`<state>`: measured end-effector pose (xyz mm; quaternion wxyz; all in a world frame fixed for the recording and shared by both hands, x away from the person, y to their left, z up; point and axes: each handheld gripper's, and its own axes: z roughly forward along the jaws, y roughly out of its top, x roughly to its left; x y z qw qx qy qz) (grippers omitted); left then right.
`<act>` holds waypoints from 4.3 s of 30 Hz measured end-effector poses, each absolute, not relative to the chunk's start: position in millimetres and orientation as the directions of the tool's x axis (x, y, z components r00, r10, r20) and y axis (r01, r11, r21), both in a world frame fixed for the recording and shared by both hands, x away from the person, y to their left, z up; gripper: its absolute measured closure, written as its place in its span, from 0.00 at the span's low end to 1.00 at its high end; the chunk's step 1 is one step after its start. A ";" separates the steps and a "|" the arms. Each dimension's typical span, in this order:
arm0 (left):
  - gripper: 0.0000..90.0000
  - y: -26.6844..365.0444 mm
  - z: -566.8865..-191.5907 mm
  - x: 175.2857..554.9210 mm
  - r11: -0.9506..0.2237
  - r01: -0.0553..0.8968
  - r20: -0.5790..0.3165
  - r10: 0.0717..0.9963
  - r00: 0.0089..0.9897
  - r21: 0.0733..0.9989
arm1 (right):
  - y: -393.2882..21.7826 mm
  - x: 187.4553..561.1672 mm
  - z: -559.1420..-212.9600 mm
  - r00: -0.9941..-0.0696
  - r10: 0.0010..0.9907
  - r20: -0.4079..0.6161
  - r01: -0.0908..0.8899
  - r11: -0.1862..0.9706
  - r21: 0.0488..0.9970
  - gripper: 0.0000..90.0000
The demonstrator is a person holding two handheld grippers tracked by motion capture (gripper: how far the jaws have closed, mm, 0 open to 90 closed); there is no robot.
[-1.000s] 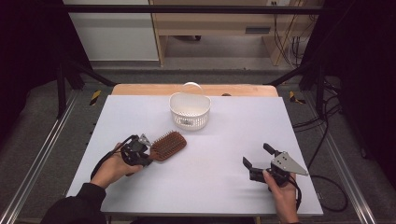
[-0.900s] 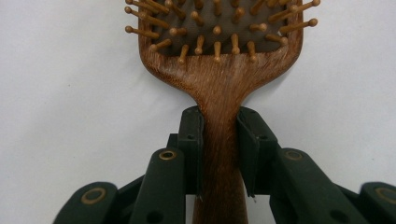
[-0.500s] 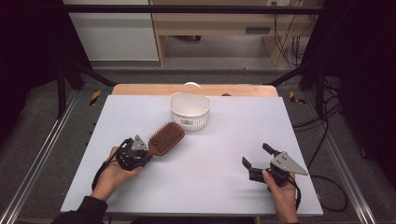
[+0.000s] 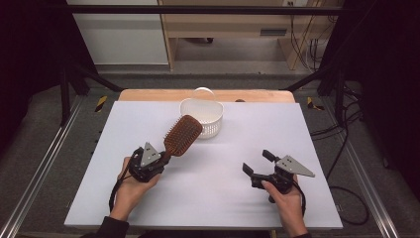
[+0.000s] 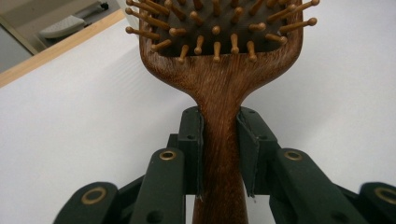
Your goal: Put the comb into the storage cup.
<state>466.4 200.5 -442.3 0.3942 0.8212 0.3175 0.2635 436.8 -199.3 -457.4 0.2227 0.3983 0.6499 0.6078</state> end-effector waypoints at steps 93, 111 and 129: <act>0.80 176.2 -450.0 434.6 -0.386 0.143 0.186 0.697 0.693 0.911 | -62.6 493.6 -397.8 -0.649 0.507 0.567 0.507 -0.268 0.819 0.51; 0.80 183.6 -449.2 437.8 -0.302 0.171 0.105 0.718 0.688 0.938 | -44.7 489.1 -376.8 -0.683 0.548 0.482 0.457 -0.193 0.868 0.57; 0.37 191.1 -451.7 442.4 -0.179 0.204 -0.007 0.735 0.678 0.963 | -70.1 503.7 -367.7 -0.622 0.598 0.505 0.436 -0.271 0.858 0.57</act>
